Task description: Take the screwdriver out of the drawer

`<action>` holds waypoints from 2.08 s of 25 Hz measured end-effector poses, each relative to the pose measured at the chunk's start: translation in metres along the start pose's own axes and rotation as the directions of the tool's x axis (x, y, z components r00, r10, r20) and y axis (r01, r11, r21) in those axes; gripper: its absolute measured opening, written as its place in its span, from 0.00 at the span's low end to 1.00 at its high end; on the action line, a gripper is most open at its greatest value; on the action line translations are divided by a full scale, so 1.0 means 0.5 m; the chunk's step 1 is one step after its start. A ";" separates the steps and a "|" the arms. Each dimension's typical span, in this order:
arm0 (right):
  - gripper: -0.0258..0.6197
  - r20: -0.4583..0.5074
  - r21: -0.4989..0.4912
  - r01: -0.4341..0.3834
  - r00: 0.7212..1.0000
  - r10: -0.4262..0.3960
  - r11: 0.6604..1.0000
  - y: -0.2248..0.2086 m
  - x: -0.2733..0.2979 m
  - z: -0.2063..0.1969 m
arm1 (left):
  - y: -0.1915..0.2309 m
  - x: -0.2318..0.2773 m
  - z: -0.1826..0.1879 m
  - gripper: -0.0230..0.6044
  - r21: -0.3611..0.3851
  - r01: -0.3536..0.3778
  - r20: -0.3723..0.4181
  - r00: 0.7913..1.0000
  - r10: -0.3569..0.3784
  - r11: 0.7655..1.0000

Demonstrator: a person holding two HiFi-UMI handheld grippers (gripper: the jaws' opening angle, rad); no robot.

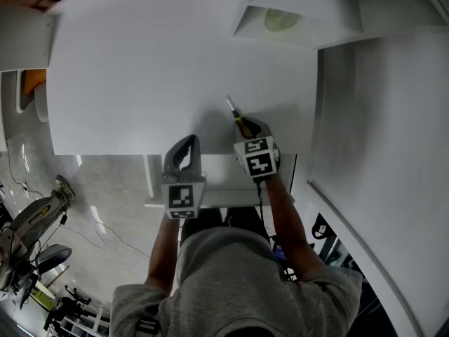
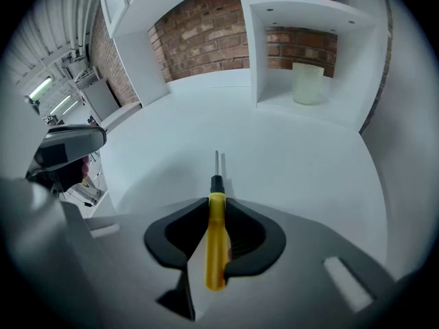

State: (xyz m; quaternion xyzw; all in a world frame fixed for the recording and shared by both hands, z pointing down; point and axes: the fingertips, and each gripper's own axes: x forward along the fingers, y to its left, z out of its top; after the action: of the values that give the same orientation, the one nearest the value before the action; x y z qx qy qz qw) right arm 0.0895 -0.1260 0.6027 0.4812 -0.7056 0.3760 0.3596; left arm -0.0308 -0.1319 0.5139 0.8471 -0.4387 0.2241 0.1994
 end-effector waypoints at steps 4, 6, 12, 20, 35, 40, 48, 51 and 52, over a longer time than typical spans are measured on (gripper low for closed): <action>0.17 0.002 0.000 0.000 1.000 0.000 1.000 0.000 -0.001 0.001 | 0.001 0.000 0.006 0.06 0.003 0.000 0.004 1.000 0.000 1.000; 0.17 0.007 0.000 -0.003 1.000 0.003 1.000 -0.001 -0.003 0.003 | 0.000 0.000 0.010 0.06 0.004 0.000 0.005 1.000 0.000 1.000; 0.17 0.048 -0.002 0.010 0.999 -0.010 1.000 -0.005 -0.012 0.013 | -0.007 -0.005 0.019 0.06 0.002 0.003 0.013 1.000 -0.003 1.000; 0.38 0.145 -0.011 -0.023 0.989 0.024 1.000 0.004 -0.051 0.041 | -0.018 -0.020 0.035 0.06 0.014 -0.005 0.028 1.000 0.005 1.000; 0.37 0.342 -0.072 0.013 0.939 0.012 0.997 0.016 -0.211 0.062 | -0.091 -0.102 0.103 0.06 0.076 -0.040 0.137 0.990 0.029 0.996; 0.33 0.409 -0.079 0.034 0.912 0.001 0.996 0.022 -0.280 0.055 | -0.117 -0.145 0.127 0.06 0.080 -0.064 0.178 0.983 0.049 0.995; 0.25 0.515 -0.115 0.049 0.857 0.018 0.992 0.060 -0.394 0.054 | -0.164 -0.223 0.165 0.06 0.081 -0.104 0.251 0.965 0.080 0.991; 0.22 0.543 -0.136 0.058 0.839 0.025 0.989 0.077 -0.430 0.056 | -0.176 -0.251 0.181 0.06 0.082 -0.114 0.281 0.956 0.087 0.990; 0.22 0.552 -0.142 0.063 0.834 0.026 0.988 0.082 -0.443 0.056 | -0.180 -0.260 0.184 0.06 0.084 -0.117 0.289 0.953 0.088 0.990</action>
State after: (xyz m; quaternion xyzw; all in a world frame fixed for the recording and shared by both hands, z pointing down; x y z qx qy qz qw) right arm 0.1080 -0.0495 0.3899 0.5465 -0.8015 0.1621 0.1806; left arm -0.0039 -0.0480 0.3535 0.8555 -0.4945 0.1318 0.0795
